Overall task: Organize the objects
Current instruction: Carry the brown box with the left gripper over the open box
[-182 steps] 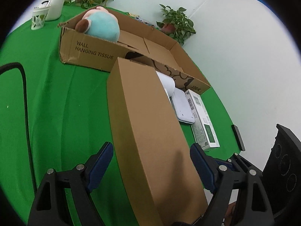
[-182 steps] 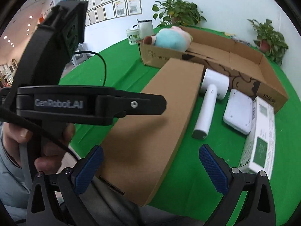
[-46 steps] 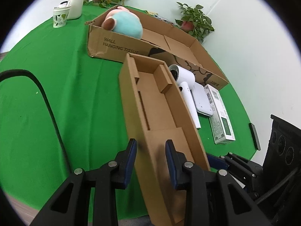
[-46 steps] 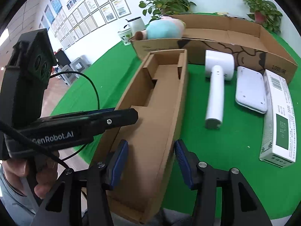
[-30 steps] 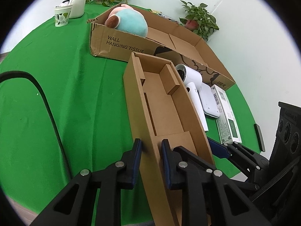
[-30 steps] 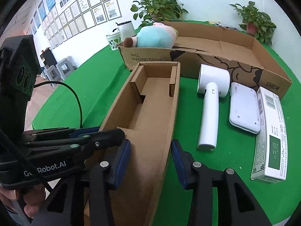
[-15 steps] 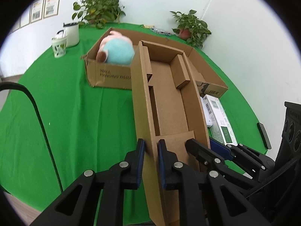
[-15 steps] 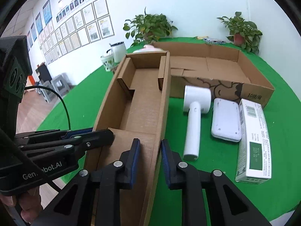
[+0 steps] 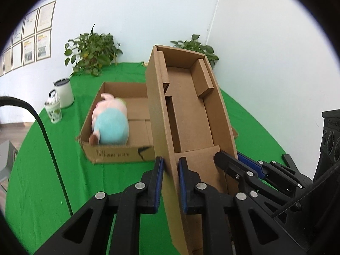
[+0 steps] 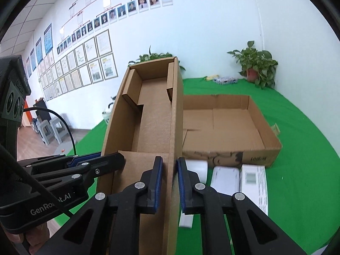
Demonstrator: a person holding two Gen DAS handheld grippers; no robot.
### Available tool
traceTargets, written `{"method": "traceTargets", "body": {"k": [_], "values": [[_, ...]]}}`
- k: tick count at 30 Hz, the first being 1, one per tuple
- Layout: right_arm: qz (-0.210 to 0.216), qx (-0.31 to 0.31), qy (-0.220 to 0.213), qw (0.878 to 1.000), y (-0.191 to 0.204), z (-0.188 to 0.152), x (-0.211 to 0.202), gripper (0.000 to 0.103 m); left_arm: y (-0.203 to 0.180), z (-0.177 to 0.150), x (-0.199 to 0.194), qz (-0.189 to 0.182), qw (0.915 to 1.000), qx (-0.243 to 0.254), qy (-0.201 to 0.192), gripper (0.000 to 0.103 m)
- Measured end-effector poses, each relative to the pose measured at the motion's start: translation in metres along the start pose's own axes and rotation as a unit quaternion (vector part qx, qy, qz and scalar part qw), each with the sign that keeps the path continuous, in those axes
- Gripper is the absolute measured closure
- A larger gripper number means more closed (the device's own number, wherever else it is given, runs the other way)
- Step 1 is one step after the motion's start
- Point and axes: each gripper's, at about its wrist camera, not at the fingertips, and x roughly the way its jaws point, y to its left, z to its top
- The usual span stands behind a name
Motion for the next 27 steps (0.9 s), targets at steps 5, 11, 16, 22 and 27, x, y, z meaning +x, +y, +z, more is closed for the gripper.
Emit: {"method": "traceTargets", "body": {"k": [5,11,16,22,27], "values": [[0.002,0.006,-0.021,1.000,-0.008,0.040,-0.006,0.096,-0.007,0.039,-0.001,0.005,0.9995,0.019,-0.027,0.090],[-0.003,0.013,-0.043,0.999,-0.014,0.092,-0.006,0.096,-0.007,0.084,0.006,0.002,0.9985,0.034,-0.042,0.090],[-0.020,0.015,-0.044,0.999,-0.012,0.128,0.002,0.096,-0.004,0.116,0.019,0.006,0.9982,0.038,-0.046,0.091],[-0.016,0.027,-0.033,0.999,-0.028,0.168,0.031,0.096,0.007,0.145,0.038,0.012,0.9983,0.043,-0.036,0.091],[-0.009,0.035,-0.007,0.999,-0.047,0.188,0.075,0.096,0.024,0.159,0.064,0.021,0.9985,0.048,-0.016,0.091]]}}
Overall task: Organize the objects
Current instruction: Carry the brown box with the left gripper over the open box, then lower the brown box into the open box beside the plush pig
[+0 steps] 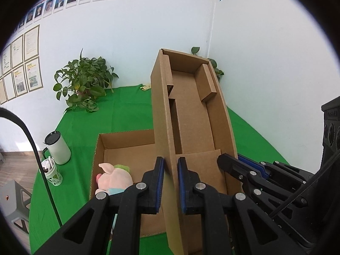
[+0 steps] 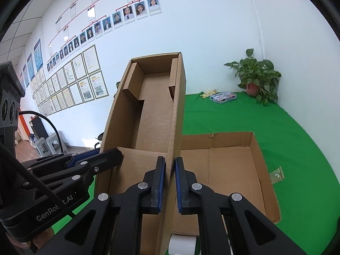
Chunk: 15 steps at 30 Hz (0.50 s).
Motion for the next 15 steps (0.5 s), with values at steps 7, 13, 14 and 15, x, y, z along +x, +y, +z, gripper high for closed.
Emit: {"method": "traceTargets", "body": {"k": [7,13,14,15], "values": [[0.007,0.013,0.044,0.999,-0.029,0.003,0.080,0.096,0.019,-0.007,0.061,0.018,0.9985,-0.002,0.052,0.091],[0.023,0.036,0.106,0.993,-0.050,-0.023,0.162,0.096,0.041,-0.030,0.125,0.040,0.9918,-0.013,0.121,0.092],[0.025,0.038,0.115,0.992,-0.053,-0.029,0.175,0.096,0.043,-0.035,0.133,0.045,0.9901,-0.014,0.132,0.092],[0.027,0.043,0.127,0.991,-0.057,-0.037,0.191,0.096,0.046,-0.041,0.144,0.050,0.9877,-0.017,0.147,0.092]]}}
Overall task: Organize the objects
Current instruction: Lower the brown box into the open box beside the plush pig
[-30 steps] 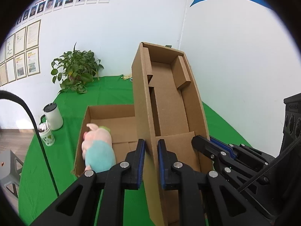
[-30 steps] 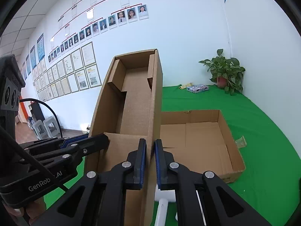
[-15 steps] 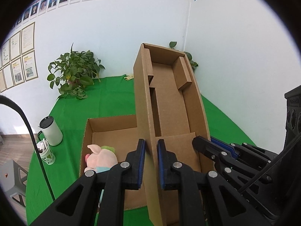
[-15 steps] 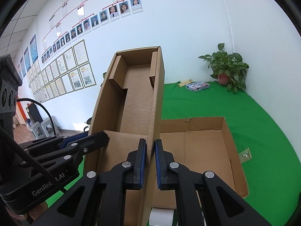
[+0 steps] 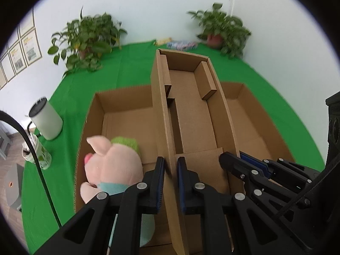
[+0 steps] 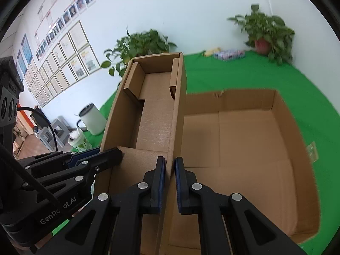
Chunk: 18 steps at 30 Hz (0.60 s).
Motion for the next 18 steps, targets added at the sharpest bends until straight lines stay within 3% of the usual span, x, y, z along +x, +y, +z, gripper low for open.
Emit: {"method": "traceTargets", "body": {"k": [8,14,18], "values": [[-0.008,0.025,0.084,0.996,-0.014,-0.027,0.093,0.095,0.012,-0.015,0.064,0.036,0.9955,-0.002,0.087,0.094],[-0.009,0.036,0.104,0.994,-0.011,-0.039,0.120,0.096,0.020,-0.015,0.056,0.034,0.9953,-0.015,0.089,0.092],[-0.014,0.030,0.103,0.994,0.000,-0.042,0.123,0.096,0.027,-0.018,0.034,0.027,0.9970,-0.022,0.070,0.092]]}}
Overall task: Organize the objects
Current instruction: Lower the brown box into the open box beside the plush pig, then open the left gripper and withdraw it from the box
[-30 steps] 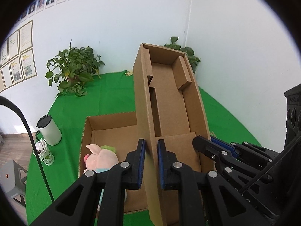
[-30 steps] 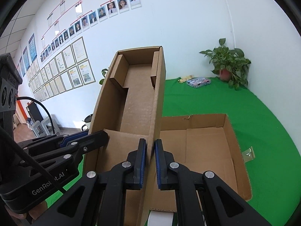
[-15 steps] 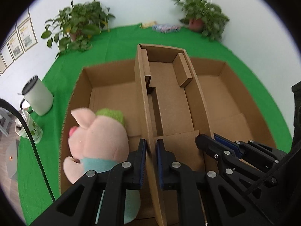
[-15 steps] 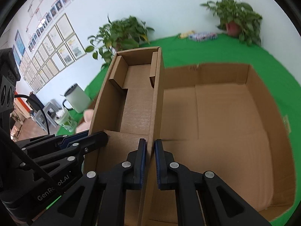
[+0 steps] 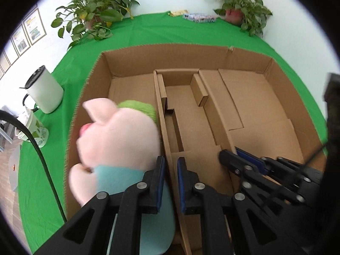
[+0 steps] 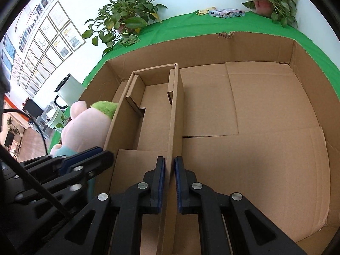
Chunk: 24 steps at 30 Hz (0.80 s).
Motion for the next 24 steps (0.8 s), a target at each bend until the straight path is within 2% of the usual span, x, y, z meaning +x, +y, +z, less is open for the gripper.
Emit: {"method": "traceTargets", "body": {"k": [4,8,10,11,12,13,14,15,16,17,18,21,24], "values": [[-0.005,-0.004,0.001,1.000,0.015,0.000,0.003,0.095,0.011,-0.012,-0.026,-0.006,0.9997,-0.008,-0.020,0.092],[-0.032,-0.038,-0.015,0.999,0.028,-0.005,-0.008,0.093,0.016,-0.028,-0.054,0.000,0.9985,-0.003,-0.055,0.092],[-0.047,-0.062,-0.037,0.996,0.036,-0.010,-0.026,0.091,0.018,-0.036,-0.074,0.004,0.9957,-0.001,-0.092,0.084],[-0.050,-0.075,-0.052,0.995,0.037,-0.015,-0.041,0.079,0.016,-0.043,-0.086,0.008,0.9931,0.002,-0.117,0.079],[-0.055,-0.089,-0.074,0.992,0.040,-0.023,-0.058,0.069,0.014,-0.051,-0.100,0.012,0.9890,0.004,-0.148,0.067],[-0.057,-0.102,-0.102,0.988,0.043,-0.032,-0.077,0.045,0.012,-0.060,-0.114,0.015,0.9837,0.007,-0.179,0.049],[-0.059,-0.113,-0.131,0.983,0.043,-0.044,-0.097,0.022,0.009,-0.072,-0.129,0.018,0.9763,0.009,-0.215,0.038],[-0.058,-0.126,-0.166,0.976,0.045,-0.060,-0.121,0.014,0.005,-0.082,-0.141,0.025,0.9693,0.009,-0.245,0.022],[-0.060,-0.137,-0.190,0.970,0.047,-0.074,-0.139,0.009,0.001,-0.092,-0.151,0.031,0.9623,0.010,-0.270,0.017],[-0.059,-0.146,-0.208,0.965,0.046,-0.090,-0.157,0.006,-0.005,-0.104,-0.161,0.033,0.9556,0.011,-0.293,0.017],[-0.055,-0.154,-0.225,0.961,0.046,-0.108,-0.175,0.005,-0.008,-0.111,-0.167,0.032,0.9527,0.012,-0.302,0.017],[-0.054,-0.160,-0.260,0.951,0.046,-0.148,-0.218,0.001,-0.019,-0.133,-0.176,0.014,0.9516,0.002,-0.307,0.017],[-0.058,-0.157,-0.268,0.949,0.045,-0.180,-0.242,0.001,-0.030,-0.150,-0.182,0.010,0.9520,-0.009,-0.306,0.017]]}}
